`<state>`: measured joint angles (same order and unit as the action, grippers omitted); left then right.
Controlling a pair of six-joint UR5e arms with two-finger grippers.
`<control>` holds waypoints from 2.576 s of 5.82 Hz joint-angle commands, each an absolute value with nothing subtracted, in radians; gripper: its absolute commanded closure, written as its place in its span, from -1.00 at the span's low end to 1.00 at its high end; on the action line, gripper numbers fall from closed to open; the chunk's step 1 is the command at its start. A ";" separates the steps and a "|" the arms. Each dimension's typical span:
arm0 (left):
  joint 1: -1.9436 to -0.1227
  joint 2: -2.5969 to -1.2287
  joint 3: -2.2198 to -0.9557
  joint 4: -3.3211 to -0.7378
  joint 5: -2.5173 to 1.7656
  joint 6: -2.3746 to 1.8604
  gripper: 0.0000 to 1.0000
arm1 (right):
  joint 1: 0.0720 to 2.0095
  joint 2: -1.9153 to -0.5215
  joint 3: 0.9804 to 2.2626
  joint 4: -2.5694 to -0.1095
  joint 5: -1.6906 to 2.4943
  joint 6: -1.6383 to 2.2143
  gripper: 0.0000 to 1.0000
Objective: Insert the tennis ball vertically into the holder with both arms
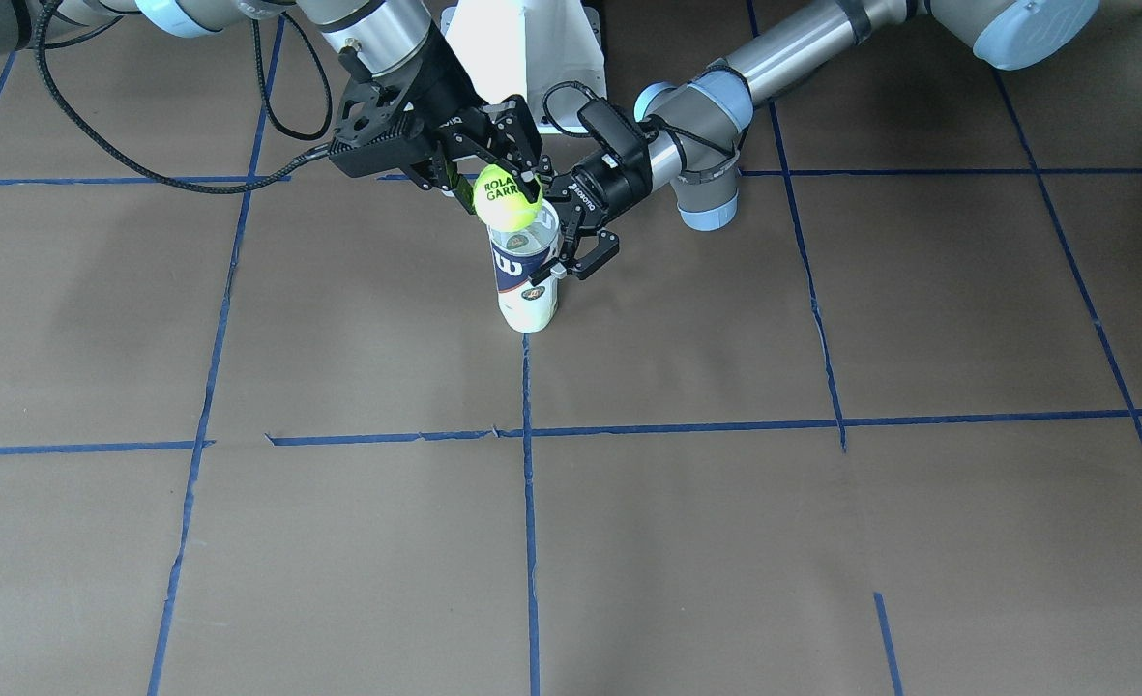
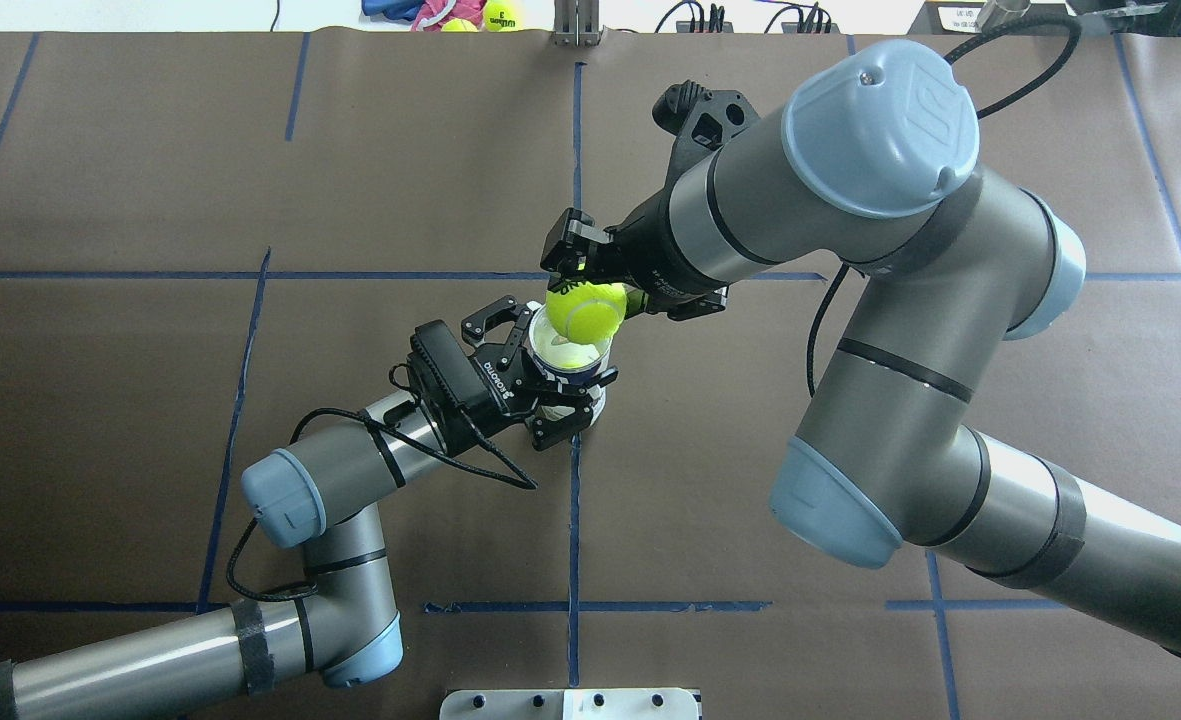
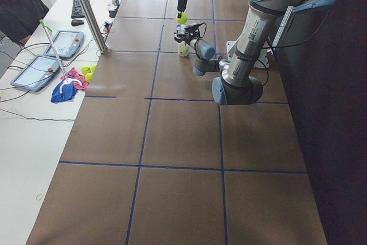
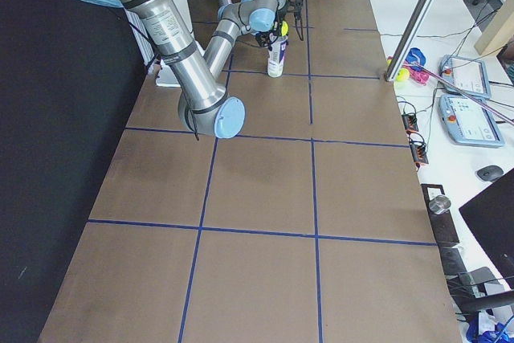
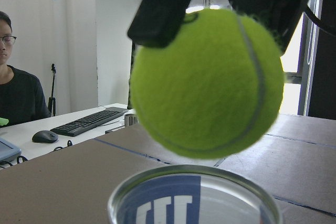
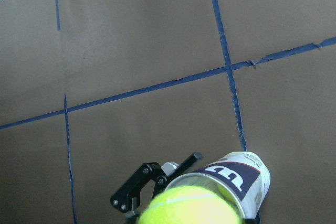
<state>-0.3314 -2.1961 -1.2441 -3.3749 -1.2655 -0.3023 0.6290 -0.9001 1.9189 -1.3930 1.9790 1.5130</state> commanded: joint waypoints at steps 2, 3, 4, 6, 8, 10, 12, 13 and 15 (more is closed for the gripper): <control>-0.330 -2.195 -1.244 -3.375 -1.266 -0.302 -0.87 | 0.629 -0.899 1.914 -1.397 1.965 1.519 -0.75; -0.331 -2.195 -1.244 -3.373 -1.266 -0.302 -0.88 | 0.627 -0.899 1.914 -1.397 1.962 1.537 -0.83; -0.331 -2.195 -1.244 -3.375 -1.266 -0.302 -0.89 | 0.627 -0.899 1.917 -1.396 1.962 1.536 -0.95; -0.331 -2.194 -1.279 -3.376 -1.266 -0.302 -0.99 | 0.635 -0.900 1.917 -1.393 1.962 1.534 -0.98; -0.331 -2.195 -1.356 -3.372 -1.264 -0.304 -1.00 | 0.801 -0.896 1.917 -1.388 2.011 1.519 -0.98; -0.345 -2.192 -1.409 -3.369 -1.262 -0.307 -1.00 | 0.990 -0.957 1.917 -1.390 2.201 1.473 -0.98; -0.350 -2.171 -1.484 -3.361 -1.096 -0.317 -1.00 | 1.092 -1.066 1.917 -1.390 2.253 1.311 -0.98; -0.398 -2.142 -1.502 -3.358 -1.057 -0.471 -0.99 | 1.098 -1.096 1.916 -1.391 2.252 1.281 -0.98; -0.484 -2.112 -1.605 -3.146 -1.062 -0.550 -1.00 | 1.126 -1.135 1.916 -1.390 2.253 1.211 -0.98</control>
<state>-0.4530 -2.1211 -1.5579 -3.2329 -1.0650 -0.5017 1.1140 -1.1189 1.9161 -1.3901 2.2523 1.2375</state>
